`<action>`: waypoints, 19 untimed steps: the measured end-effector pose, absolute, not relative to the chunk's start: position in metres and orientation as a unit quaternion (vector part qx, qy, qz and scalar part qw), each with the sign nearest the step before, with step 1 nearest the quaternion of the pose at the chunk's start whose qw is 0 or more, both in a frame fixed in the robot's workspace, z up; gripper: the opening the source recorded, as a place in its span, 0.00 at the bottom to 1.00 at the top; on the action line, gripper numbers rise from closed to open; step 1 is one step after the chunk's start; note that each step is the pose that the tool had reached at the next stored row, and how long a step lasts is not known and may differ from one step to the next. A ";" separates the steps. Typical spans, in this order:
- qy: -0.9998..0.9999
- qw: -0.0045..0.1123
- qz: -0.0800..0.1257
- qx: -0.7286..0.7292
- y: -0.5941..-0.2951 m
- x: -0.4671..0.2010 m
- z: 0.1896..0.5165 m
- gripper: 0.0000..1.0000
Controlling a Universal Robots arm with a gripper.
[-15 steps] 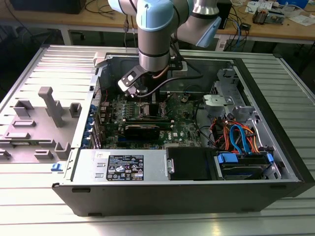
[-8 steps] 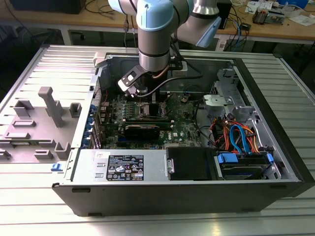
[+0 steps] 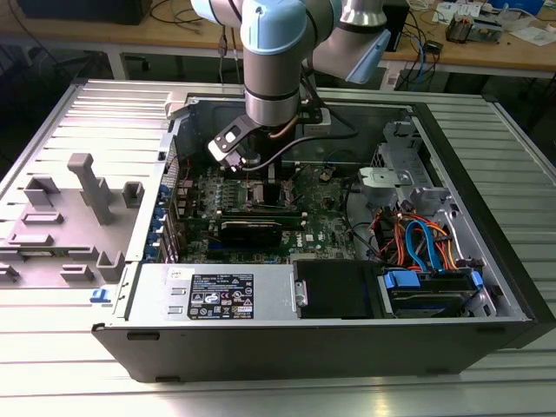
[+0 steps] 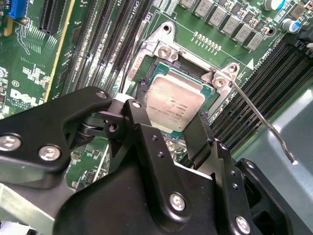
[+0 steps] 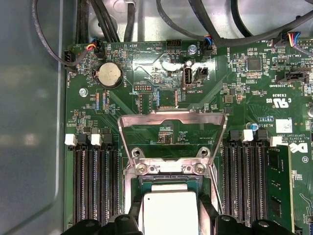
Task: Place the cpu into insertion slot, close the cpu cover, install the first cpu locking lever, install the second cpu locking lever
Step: 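Place the cpu into insertion slot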
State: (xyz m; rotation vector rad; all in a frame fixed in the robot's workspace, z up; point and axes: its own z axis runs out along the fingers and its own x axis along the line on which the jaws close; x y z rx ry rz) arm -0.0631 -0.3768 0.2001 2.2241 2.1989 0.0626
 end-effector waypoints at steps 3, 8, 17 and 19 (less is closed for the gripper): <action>0.703 0.007 0.020 0.711 -0.377 -0.063 0.200 0.54; 0.702 0.007 0.020 0.712 -0.377 -0.063 0.202 0.54; 0.696 0.007 0.020 0.717 -0.378 -0.062 0.202 0.54; 0.696 0.007 0.020 0.717 -0.378 -0.062 0.201 0.54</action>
